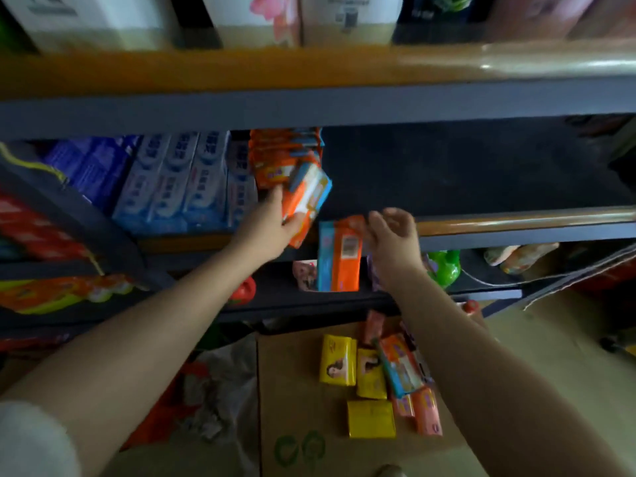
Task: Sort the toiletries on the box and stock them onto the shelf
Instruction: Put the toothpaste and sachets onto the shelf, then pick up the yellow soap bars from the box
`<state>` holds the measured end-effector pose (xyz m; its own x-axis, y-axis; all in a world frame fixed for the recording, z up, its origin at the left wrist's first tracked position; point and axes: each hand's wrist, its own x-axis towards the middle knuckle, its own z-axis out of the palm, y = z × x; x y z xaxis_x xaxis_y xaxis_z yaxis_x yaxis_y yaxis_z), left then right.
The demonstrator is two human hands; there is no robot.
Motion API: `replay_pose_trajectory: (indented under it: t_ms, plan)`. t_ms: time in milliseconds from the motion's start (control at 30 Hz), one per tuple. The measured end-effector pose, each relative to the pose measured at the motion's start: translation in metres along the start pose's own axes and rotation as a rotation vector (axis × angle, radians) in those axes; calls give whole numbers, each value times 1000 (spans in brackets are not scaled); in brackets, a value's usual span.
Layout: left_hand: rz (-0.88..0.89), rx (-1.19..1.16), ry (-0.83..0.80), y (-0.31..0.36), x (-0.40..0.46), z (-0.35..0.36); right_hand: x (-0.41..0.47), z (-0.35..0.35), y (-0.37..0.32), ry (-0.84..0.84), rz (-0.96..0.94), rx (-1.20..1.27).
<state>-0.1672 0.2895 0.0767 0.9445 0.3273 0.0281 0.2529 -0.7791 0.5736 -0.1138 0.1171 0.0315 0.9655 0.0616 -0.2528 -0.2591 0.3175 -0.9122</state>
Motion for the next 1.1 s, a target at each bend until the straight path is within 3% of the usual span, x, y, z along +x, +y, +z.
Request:
replay_pose_trajectory:
  t_ms: [133,367,600,767,933,1000,1100]
  plan:
    - [36,-70,-23,4,8,25,3,19,32,-112,-253,-316]
    - [169,-61,51,11,32,5,5,0,26,-157,-428,-547]
    - [201,201,15,-12,72,-4,-8,-23,49,-238,-710,-876]
    - [265,334,75,-32,66,8,-9,-23,50,-243,-759,-921]
    - [502,237,343,-50,10,10,-24,-22,55,-211,-785,-1015]
    - [529,264,435,-64,-28,15,-31,-22,65,-287,-749,-1053]
    - [496,229,301,-102,-84,37,-38,-23,99,-460,-543,-1107]
